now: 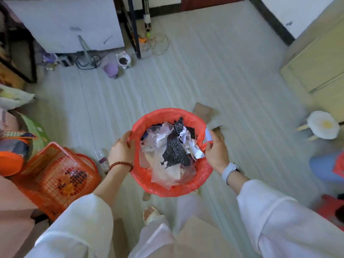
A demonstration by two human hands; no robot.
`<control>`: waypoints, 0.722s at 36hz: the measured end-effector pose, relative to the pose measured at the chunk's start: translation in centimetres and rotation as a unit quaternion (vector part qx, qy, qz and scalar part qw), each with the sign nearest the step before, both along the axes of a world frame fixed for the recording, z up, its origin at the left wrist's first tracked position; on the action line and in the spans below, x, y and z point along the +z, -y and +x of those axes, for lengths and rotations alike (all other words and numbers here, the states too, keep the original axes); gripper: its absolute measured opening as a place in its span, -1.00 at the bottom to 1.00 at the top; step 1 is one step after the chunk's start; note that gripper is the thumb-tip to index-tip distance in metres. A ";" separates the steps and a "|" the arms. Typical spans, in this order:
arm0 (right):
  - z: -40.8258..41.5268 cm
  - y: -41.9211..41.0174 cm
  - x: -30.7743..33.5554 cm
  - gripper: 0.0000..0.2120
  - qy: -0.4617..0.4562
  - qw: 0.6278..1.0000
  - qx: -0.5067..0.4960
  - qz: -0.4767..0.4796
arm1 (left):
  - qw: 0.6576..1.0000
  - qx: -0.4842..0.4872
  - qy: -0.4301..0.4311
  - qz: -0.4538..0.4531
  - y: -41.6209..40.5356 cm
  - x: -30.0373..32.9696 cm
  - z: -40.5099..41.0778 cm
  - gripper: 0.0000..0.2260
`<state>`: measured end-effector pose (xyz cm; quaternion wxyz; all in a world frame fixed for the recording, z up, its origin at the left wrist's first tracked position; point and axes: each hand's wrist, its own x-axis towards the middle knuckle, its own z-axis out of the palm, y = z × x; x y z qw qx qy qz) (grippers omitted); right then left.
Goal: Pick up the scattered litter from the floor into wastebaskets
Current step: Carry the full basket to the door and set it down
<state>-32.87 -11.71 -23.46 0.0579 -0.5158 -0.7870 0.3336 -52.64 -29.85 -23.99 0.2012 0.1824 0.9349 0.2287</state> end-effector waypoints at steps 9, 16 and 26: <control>4.1 -12.1 0.8 -0.58 -0.022 0.995 -0.096 -0.016 | 0.996 -0.083 0.005 0.021 -15.6 -0.3 0.8 -0.68; 6.0 -24.2 1.8 -0.58 -0.012 0.990 -0.136 -0.028 | 0.994 -0.111 0.009 0.017 -29.4 0.9 2.1 -0.66; 3.3 -38.0 4.8 -0.57 -0.018 0.992 -0.123 0.023 | 0.989 -0.137 -0.027 0.048 -42.9 3.8 -1.2 -0.68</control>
